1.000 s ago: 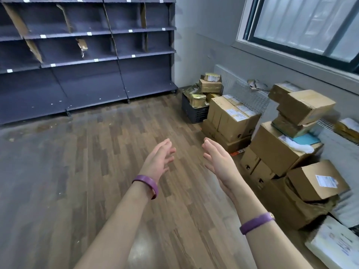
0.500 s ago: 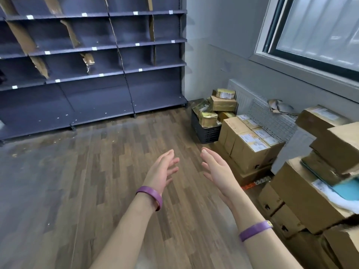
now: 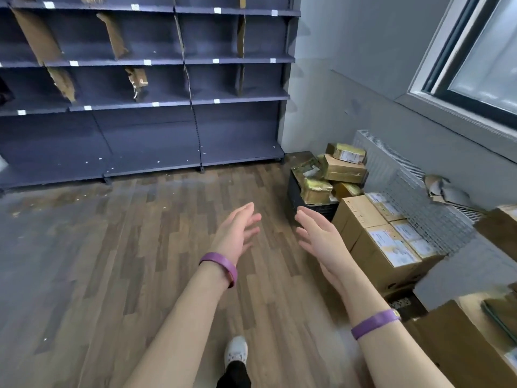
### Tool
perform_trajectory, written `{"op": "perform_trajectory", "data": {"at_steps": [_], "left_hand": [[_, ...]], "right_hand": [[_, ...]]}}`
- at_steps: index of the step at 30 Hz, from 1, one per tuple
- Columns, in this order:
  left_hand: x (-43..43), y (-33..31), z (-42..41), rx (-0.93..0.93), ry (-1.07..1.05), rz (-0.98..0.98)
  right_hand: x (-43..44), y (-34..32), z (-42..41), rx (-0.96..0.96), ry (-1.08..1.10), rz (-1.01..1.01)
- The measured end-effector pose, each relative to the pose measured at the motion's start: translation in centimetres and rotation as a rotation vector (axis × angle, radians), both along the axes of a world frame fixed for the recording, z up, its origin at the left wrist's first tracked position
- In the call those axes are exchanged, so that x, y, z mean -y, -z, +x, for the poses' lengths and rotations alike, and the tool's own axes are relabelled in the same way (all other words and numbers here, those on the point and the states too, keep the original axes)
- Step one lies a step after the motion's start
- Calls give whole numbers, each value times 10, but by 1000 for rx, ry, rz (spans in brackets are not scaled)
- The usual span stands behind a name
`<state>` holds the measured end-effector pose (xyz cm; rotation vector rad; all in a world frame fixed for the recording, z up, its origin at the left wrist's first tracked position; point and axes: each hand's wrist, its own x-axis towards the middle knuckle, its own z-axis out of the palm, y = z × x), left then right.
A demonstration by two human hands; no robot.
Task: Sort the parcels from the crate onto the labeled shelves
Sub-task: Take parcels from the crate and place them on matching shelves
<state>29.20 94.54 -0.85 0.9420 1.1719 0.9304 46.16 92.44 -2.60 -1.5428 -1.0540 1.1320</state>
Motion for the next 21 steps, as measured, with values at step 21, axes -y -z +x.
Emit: {"op": "perform_trajectory", "data": {"at_steps": [21], "left_hand": [[-416, -3, 84, 7, 184, -5]], "right_hand": [[-378, -13, 79, -91, 225, -16]]}}
